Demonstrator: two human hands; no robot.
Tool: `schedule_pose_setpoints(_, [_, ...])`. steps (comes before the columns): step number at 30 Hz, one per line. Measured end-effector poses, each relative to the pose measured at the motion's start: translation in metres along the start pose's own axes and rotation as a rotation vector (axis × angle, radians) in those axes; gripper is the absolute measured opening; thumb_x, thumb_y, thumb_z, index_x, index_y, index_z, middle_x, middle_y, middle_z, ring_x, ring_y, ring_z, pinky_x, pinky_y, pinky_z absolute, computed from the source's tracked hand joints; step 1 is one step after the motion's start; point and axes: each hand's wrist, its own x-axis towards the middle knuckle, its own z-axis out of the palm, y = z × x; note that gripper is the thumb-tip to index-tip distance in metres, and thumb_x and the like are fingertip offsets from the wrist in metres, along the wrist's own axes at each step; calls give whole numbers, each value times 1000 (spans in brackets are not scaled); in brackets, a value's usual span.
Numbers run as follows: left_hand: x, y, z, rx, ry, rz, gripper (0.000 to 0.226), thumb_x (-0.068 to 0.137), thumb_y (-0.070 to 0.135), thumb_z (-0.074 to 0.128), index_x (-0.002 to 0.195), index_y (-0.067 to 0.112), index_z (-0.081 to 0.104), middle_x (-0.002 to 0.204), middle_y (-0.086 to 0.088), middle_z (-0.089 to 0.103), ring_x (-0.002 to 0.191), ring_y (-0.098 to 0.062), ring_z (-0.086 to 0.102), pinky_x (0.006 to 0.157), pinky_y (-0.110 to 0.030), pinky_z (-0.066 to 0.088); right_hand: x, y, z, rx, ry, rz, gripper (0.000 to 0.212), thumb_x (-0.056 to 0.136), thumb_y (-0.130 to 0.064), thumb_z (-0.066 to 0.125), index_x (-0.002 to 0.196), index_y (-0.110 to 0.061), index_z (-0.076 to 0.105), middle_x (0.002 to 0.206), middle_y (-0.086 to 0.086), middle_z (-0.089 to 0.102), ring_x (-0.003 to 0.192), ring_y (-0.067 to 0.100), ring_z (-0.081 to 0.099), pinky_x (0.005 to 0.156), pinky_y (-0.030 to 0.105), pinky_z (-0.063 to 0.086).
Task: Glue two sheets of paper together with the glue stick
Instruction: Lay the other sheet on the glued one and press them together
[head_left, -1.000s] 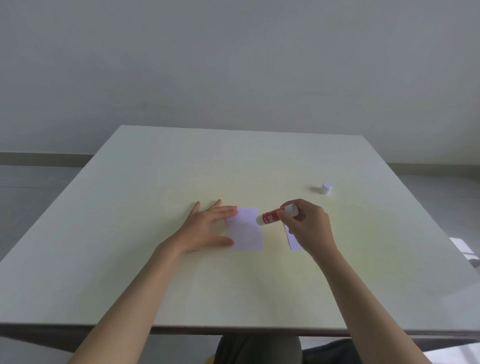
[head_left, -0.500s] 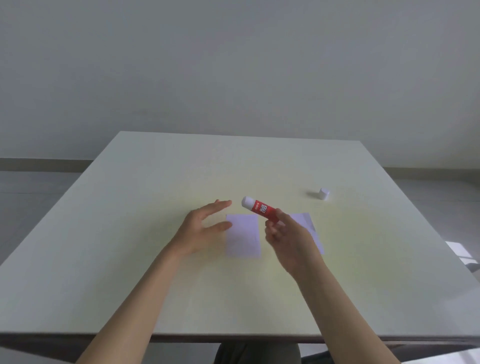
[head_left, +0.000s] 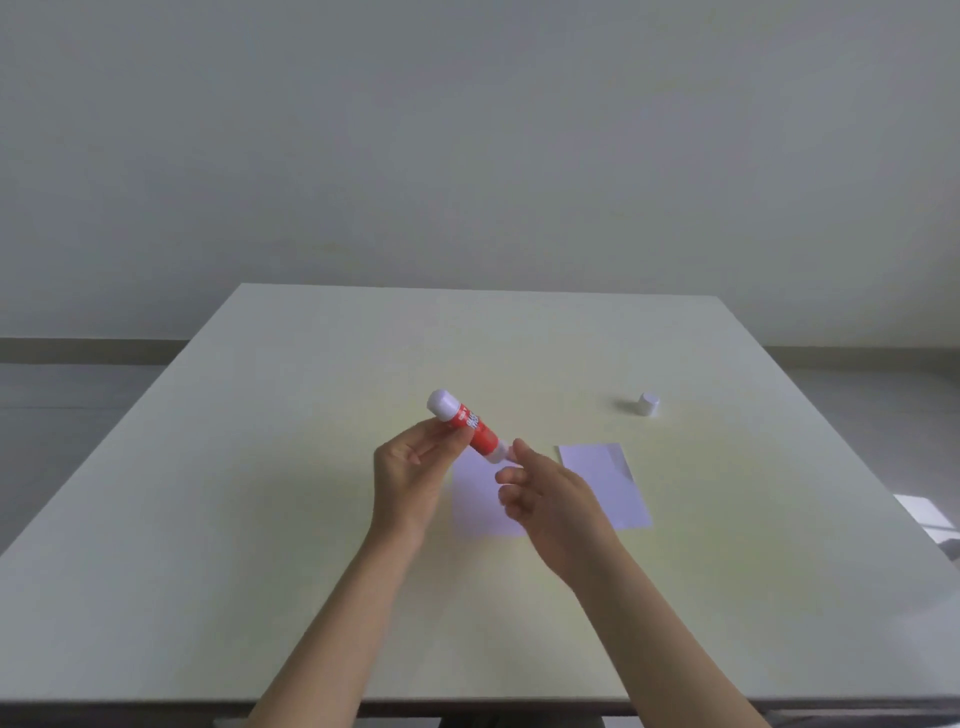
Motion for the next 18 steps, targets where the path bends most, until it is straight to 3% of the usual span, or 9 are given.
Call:
schedule_pose_setpoints(4, [30, 14, -26, 196, 61, 84, 14, 80, 31, 69, 71, 21, 75, 70, 6, 76, 74, 0, 68, 83, -28, 54, 10, -21, -29, -296, 208, -262, 9, 90, -14, 59, 94, -8, 65, 73, 5, 60, 49, 12, 54, 50, 20, 40])
schedule_pose_setpoints(6, [45, 16, -40, 383, 110, 122, 19, 79, 36, 67, 69, 22, 73, 69, 11, 75, 72, 9, 64, 77, -20, 50, 18, -35, -49, -447, 344, -375, 10, 88, -13, 62, 95, -9, 66, 71, 5, 62, 50, 12, 56, 52, 22, 42])
schedule_pose_setpoints(8, [56, 17, -50, 559, 134, 143, 21, 79, 39, 63, 66, 23, 71, 68, 14, 74, 69, 12, 61, 60, -7, 39, 28, -45, -70, -617, 482, -457, 16, 86, -15, 64, 99, -7, 68, 72, 4, 63, 56, 16, 60, 60, 26, 45])
schedule_pose_setpoints(11, [66, 12, -56, 639, 144, 131, 24, 81, 35, 63, 62, 21, 69, 67, 14, 73, 61, 8, 58, 48, -7, 34, 43, -52, -98, -882, 624, -477, 23, 86, -19, 64, 107, -10, 67, 94, 9, 66, 72, 23, 59, 73, 27, 42])
schedule_pose_setpoints(15, [69, -1, -58, 653, 164, 78, 24, 81, 32, 64, 60, 22, 68, 68, 17, 73, 64, 8, 59, 45, -6, 34, 53, -51, -115, -1067, 597, -409, 35, 83, -22, 69, 115, -9, 65, 110, 12, 63, 81, 18, 54, 77, 24, 37])
schedule_pose_setpoints(18, [67, -8, -57, 637, 157, 40, 19, 80, 29, 66, 62, 23, 69, 68, 22, 72, 69, 13, 61, 48, -3, 35, 54, -47, -115, -1140, 514, -395, 43, 78, -26, 75, 116, -9, 66, 113, 9, 63, 103, 27, 56, 86, 32, 44])
